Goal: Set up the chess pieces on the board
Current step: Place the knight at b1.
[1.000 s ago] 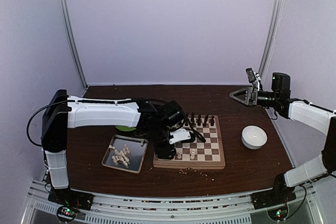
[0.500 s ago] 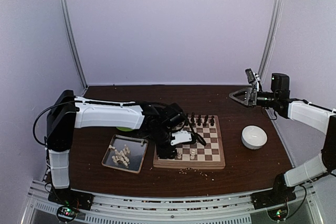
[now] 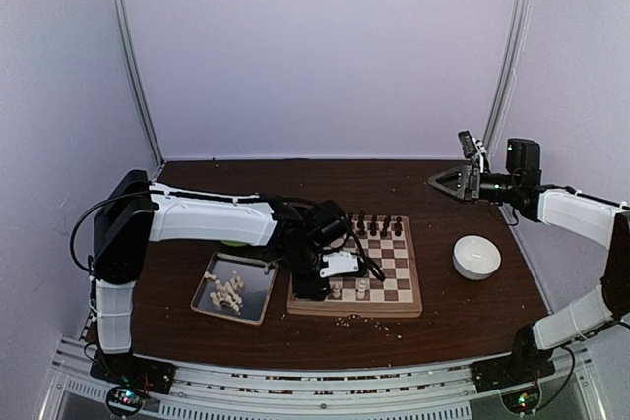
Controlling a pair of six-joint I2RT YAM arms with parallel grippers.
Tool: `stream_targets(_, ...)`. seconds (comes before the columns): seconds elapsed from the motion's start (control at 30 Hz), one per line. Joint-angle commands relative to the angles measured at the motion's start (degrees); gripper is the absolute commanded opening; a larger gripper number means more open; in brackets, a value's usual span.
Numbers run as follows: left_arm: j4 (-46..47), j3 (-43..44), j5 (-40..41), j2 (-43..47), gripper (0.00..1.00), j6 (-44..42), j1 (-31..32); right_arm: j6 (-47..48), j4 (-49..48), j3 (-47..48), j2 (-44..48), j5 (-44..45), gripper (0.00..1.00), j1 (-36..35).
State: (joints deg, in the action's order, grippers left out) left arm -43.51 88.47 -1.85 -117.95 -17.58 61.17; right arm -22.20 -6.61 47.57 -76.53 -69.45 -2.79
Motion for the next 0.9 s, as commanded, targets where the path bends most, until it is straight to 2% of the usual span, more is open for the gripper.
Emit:
stream_targets(0.0, 0.1, 0.5, 0.6, -0.7, 0.43, -1.0, -0.4, 1.1, -0.1, 0.3, -0.5, -0.8, 0.74, 0.4)
stream_targets(0.3, 0.4, 1.2, 2.5, -0.6, 0.43, -0.4, -0.5, 1.1, 0.0, 0.4, -0.6, -0.8, 0.74, 0.5)
stream_targets(0.63, 0.3, 2.1, -0.1, -0.6, 0.44, 0.0, -0.5, 1.2, 0.1, 0.4, -0.4, -0.9, 0.74, 0.5)
stream_targets(0.87, -0.8, 1.5, -4.2, 7.1, 0.46, 2.4, -0.5, 1.3, 0.1, 0.4, -0.5, -1.2, 0.74, 0.5)
